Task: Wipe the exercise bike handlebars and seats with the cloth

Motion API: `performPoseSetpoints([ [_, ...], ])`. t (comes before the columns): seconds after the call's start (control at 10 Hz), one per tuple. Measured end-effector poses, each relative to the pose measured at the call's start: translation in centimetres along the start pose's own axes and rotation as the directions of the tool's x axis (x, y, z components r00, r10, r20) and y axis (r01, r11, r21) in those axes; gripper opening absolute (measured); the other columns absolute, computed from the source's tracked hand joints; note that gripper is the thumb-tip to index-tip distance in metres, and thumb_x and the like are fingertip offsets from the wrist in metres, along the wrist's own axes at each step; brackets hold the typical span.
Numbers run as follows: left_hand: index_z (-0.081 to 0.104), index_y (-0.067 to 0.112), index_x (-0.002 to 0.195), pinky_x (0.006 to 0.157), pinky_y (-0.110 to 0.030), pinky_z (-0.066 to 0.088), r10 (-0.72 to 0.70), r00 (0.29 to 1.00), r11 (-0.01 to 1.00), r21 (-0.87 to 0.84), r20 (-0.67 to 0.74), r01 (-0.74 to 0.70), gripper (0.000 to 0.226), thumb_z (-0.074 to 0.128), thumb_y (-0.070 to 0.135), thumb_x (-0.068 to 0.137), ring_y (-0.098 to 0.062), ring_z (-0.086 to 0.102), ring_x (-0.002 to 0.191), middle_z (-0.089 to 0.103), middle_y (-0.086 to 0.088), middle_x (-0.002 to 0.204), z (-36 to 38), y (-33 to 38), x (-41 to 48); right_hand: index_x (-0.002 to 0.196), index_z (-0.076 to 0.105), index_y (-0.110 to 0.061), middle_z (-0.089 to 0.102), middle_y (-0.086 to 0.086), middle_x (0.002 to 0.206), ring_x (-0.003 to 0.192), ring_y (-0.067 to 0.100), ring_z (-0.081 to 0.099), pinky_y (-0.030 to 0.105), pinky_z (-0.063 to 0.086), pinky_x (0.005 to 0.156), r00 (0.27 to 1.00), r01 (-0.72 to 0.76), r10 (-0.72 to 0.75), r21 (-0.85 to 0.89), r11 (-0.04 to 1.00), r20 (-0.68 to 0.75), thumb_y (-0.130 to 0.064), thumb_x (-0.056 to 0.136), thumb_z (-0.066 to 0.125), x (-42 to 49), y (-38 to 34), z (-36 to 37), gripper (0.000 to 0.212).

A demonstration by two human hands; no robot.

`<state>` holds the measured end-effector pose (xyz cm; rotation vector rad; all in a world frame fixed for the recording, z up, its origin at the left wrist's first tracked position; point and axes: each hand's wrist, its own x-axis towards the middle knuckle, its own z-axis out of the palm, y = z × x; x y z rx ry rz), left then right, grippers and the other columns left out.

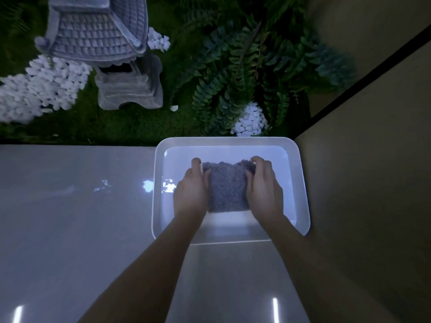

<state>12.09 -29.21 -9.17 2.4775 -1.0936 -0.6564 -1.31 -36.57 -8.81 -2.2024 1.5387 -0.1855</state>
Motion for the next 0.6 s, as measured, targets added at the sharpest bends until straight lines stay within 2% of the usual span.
performPoseSetpoints([
  [0.1,0.051,0.010,0.128,0.071,-0.041,0.049,0.301,0.953,0.925,0.252,-0.029,-0.285,0.043,0.056,0.032,0.091,-0.034,0.060,0.097,0.059,-0.012,0.113,0.0,-0.9,-0.7,0.128,0.054,-0.010,0.054,0.013,0.131,0.117,0.032,0.053,0.042,0.043,0.090,0.975,0.174,-0.201,-0.227,0.958,-0.098,-0.016,0.092,0.057,-0.9,0.3,-0.1,0.037],
  [0.2,0.042,0.014,0.142,0.100,-0.041,0.043,0.554,0.818,0.708,0.430,0.152,-0.560,0.057,0.047,0.042,0.093,-0.029,0.043,0.133,0.042,-0.008,0.147,0.3,-1.9,-1.5,0.144,0.039,-0.010,0.037,0.010,0.151,0.139,0.026,0.036,0.044,0.030,0.109,0.937,0.349,-0.335,-0.374,0.859,0.103,-0.027,0.096,0.050,-1.9,1.0,0.1,0.052],
  [0.3,0.022,0.018,0.150,0.114,-0.044,0.026,0.466,0.837,0.705,0.451,0.287,-0.547,0.064,0.022,0.051,0.094,-0.026,0.017,0.145,0.016,-0.003,0.157,0.2,-2.6,-1.7,0.151,-0.009,-0.016,-0.013,0.003,0.159,0.147,0.022,-0.009,0.047,0.003,0.118,0.912,0.354,-0.223,-0.390,0.850,0.344,-0.044,0.101,0.026,-2.0,2.6,0.7,0.067],
  [0.4,-0.006,0.020,0.151,0.117,-0.045,0.002,0.398,0.832,0.702,0.456,0.386,-0.547,0.067,0.016,0.054,0.097,-0.024,-0.010,0.146,-0.014,0.000,0.158,0.4,-2.4,-1.6,0.147,-0.020,-0.019,-0.026,-0.001,0.154,0.145,0.021,-0.018,0.047,-0.003,0.118,0.901,0.360,-0.196,-0.414,0.836,0.386,-0.052,0.099,0.020,-1.8,2.7,0.3,0.070],
  [0.5,-0.019,0.020,0.147,0.116,-0.041,-0.008,0.323,0.873,0.715,0.510,0.365,-0.478,0.072,0.015,0.057,0.097,-0.020,-0.018,0.145,-0.023,0.000,0.156,-0.2,-2.2,-1.6,0.149,-0.016,-0.017,-0.018,0.001,0.158,0.146,0.020,-0.016,0.047,-0.007,0.117,0.922,0.303,-0.167,-0.381,0.874,0.349,-0.051,0.099,0.023,-1.6,1.6,-0.9,0.071],
  [0.6,-0.019,0.019,0.148,0.117,-0.040,-0.008,0.258,0.909,0.760,0.512,0.326,-0.400,0.073,0.015,0.059,0.096,-0.019,-0.016,0.145,-0.022,0.000,0.157,-1.7,-1.9,-2.6,0.150,-0.013,-0.015,-0.013,0.004,0.160,0.146,0.019,-0.016,0.046,-0.007,0.118,0.921,0.306,-0.167,-0.387,0.870,0.351,-0.048,0.101,0.023,-2.1,0.5,-2.4,0.069],
])
